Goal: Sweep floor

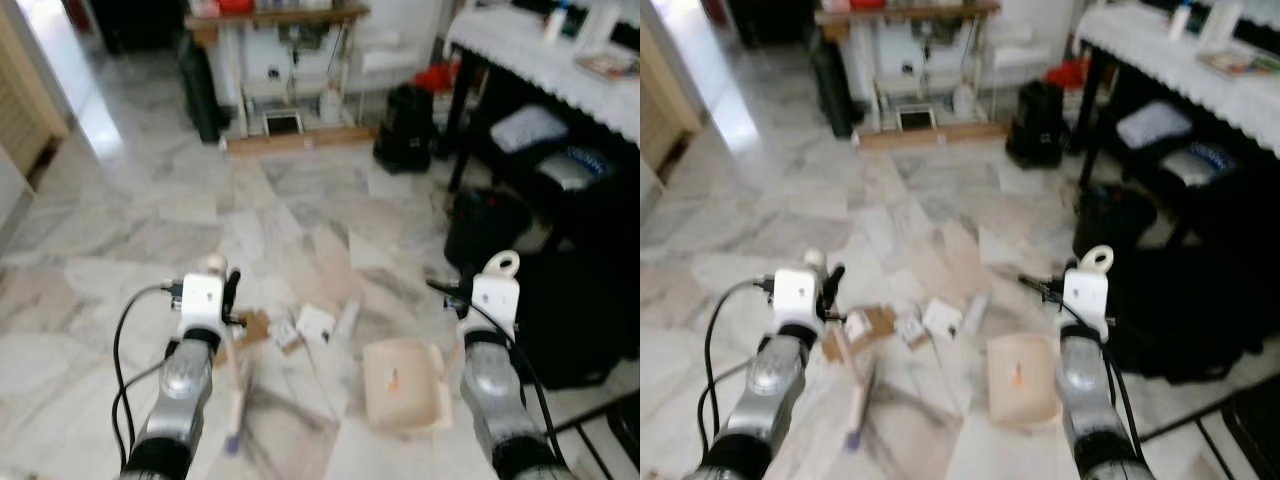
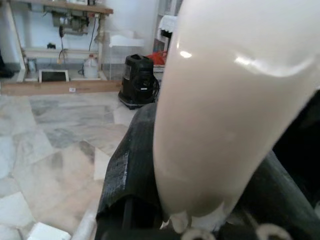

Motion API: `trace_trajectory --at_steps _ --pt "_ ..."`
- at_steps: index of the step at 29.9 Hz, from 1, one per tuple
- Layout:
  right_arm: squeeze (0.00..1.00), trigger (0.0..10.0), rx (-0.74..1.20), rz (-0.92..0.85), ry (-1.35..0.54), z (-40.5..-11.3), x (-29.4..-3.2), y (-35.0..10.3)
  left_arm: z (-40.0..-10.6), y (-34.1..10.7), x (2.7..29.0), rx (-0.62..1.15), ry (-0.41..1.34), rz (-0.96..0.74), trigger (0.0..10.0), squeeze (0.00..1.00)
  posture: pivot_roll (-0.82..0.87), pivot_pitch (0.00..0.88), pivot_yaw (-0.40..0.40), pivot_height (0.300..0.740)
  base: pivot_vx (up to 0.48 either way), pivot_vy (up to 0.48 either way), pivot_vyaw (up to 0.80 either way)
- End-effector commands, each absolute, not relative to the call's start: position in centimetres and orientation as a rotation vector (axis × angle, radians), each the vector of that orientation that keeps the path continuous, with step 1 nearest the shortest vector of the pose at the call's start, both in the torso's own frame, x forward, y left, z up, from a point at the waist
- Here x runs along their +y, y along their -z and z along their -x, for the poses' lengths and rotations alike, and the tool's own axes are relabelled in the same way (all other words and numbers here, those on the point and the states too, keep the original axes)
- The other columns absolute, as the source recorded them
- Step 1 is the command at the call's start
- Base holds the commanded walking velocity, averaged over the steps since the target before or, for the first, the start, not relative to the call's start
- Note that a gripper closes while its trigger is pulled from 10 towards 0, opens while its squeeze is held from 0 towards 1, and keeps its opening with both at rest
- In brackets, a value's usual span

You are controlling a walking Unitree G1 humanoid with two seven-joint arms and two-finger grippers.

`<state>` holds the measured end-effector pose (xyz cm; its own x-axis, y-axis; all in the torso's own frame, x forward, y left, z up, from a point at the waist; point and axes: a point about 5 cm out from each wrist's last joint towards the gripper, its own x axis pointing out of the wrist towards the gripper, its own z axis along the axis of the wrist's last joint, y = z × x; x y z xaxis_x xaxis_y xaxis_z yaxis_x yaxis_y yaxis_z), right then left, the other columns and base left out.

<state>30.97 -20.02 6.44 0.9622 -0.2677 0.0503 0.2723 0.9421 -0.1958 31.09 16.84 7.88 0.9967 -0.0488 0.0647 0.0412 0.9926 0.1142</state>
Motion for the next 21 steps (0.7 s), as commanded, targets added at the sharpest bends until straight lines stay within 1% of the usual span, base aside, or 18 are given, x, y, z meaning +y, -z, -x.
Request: trace_trajectory --at_steps 1,15,20,21 --pt "0.00 10.0 -0.101 0.189 0.266 -31.85 -19.55 -8.14 -31.39 -9.01 17.53 -0.120 0.024 -0.133 10.0 0.00 -0.03 0.000 -0.014 0.740 0.285 0.000 0.00" --pt "0.00 10.0 -0.100 0.174 0.269 -31.95 -19.57 -8.23 -31.45 -9.32 17.51 -0.137 0.018 -0.135 10.0 0.00 -0.03 0.000 -0.017 0.740 0.286 0.000 0.00" --pt "0.00 10.0 -0.108 0.168 0.263 -31.99 -19.52 -8.35 -31.52 -9.57 17.43 -0.148 0.019 -0.139 10.0 0.00 -0.03 0.000 -0.016 0.740 0.285 0.000 -0.71" --pt "0.00 10.0 -0.111 0.170 0.264 -32.00 -19.51 -8.38 -31.53 -9.63 17.40 -0.150 0.020 -0.139 10.0 0.00 -0.03 0.000 -0.016 0.740 0.285 0.000 0.00"
